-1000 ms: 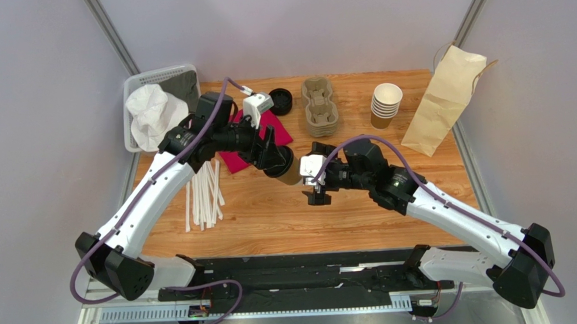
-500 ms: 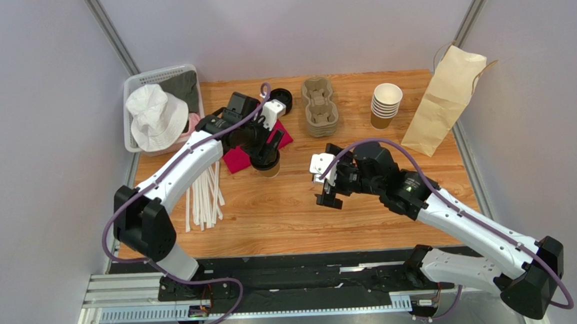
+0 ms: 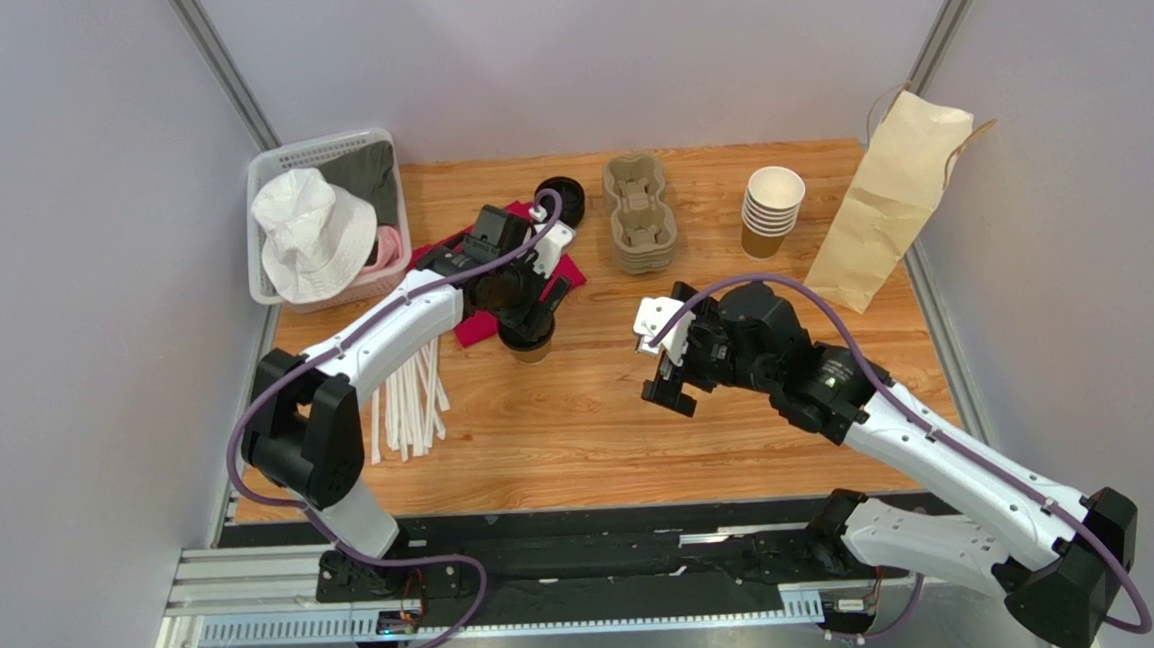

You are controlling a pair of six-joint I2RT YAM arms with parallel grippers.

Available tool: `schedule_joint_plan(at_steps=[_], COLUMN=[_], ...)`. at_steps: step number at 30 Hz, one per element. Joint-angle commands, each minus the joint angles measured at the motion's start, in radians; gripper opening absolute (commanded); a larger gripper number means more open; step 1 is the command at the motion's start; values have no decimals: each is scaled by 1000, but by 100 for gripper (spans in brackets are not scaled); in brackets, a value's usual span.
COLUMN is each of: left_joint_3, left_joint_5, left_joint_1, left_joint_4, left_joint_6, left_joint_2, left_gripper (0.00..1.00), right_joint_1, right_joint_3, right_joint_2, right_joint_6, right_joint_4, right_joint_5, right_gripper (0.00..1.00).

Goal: Pack the takeout coffee

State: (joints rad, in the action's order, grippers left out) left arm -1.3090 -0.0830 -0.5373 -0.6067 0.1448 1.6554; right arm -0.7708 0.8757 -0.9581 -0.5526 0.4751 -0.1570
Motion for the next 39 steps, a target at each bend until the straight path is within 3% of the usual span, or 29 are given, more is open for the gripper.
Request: schedule_joint_plan(at_steps=[1, 4, 5, 6, 7, 9, 22, 30, 35, 39], left_joint_3=[11, 17, 17, 17, 16, 10, -106, -248, -251, -199], left_joint_5=[17, 23, 23, 23, 20, 19, 48, -7, -119, -179], left_joint_1=[-7, -7, -7, -7, -7, -7, -7, 63, 138, 166], left_joint_4=[51, 42, 39, 35, 32, 16, -70, -156, -191, -220], left_joint_6=[19, 19, 16, 16, 18, 19, 24, -13, -65, -53], left_joint_2=[6, 4, 0, 0, -2, -5, -86, -255, -403, -499], left_gripper=[43, 60, 74, 77, 89, 98, 99, 99, 99, 99], right_joint_1=[5, 5, 5, 5, 5, 5, 8, 83, 287, 538], right_joint_3=[8, 12, 14, 16, 17, 19, 75, 336, 491, 569], right_joint_2=[15, 15, 13, 13, 13, 10, 18, -13, -59, -59], right_joint_6=[25, 23, 20, 20, 20, 19, 54, 149, 227, 238], right_joint_4=[-15, -13, -13, -15, -13, -15, 8, 140, 332, 437], right_joint_5=[14, 14, 14, 14, 14, 14, 17, 63, 36, -58], right_gripper=[100, 100, 100, 100, 100, 100, 100, 100, 100, 100])
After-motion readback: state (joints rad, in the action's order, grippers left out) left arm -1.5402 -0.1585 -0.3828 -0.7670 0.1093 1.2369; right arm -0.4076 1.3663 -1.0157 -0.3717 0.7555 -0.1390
